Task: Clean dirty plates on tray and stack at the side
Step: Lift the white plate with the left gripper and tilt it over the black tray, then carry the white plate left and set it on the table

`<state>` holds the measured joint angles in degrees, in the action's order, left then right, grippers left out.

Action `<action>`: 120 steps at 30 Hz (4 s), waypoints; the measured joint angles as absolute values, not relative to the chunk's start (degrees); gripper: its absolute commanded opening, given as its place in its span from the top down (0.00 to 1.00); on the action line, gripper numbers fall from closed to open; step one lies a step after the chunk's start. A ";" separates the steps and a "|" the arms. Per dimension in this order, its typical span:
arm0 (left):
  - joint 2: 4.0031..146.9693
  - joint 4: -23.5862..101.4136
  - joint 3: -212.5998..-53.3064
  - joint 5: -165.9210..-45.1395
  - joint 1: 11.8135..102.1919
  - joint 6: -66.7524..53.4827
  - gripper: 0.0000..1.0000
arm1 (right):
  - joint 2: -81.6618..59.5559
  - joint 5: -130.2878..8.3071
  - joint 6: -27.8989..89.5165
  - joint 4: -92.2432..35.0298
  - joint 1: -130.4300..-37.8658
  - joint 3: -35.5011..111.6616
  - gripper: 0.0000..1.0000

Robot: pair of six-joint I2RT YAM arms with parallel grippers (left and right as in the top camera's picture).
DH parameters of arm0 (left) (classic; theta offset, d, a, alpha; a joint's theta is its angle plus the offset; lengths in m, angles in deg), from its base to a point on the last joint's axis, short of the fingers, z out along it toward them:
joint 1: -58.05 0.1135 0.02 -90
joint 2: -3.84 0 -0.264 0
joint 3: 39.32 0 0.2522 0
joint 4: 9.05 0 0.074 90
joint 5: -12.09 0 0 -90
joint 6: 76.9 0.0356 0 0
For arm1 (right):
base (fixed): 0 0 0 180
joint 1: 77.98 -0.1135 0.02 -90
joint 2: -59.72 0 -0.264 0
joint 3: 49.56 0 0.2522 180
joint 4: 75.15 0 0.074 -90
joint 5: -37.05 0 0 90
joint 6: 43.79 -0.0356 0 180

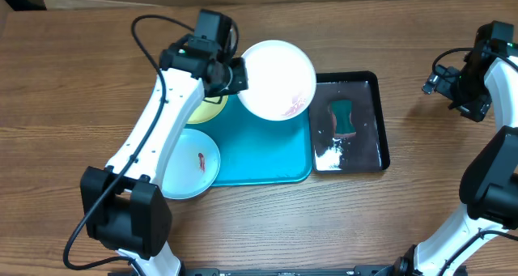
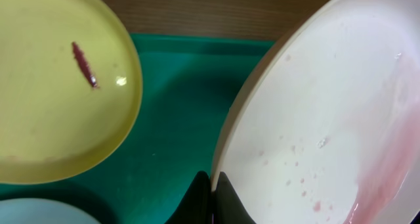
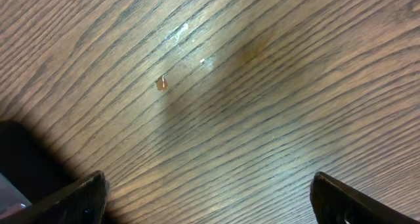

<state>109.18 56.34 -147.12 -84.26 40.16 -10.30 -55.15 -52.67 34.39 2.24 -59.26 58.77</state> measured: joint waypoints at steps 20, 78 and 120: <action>109.20 45.68 -149.11 -38.01 6.39 1.07 0.96 | -55.15 -52.70 34.39 2.22 -59.26 58.77 0.00; 109.20 18.90 -149.46 -3.11 -7.66 36.83 0.96 | -55.15 -52.72 34.42 2.22 -59.26 58.77 0.00; 109.24 63.69 -149.83 -101.44 84.01 -12.07 0.96 | -55.15 -52.70 34.39 2.24 -59.26 58.77 0.00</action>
<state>109.24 63.69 -149.83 -101.44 84.01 -12.07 -55.15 -52.70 34.39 2.24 -59.26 58.77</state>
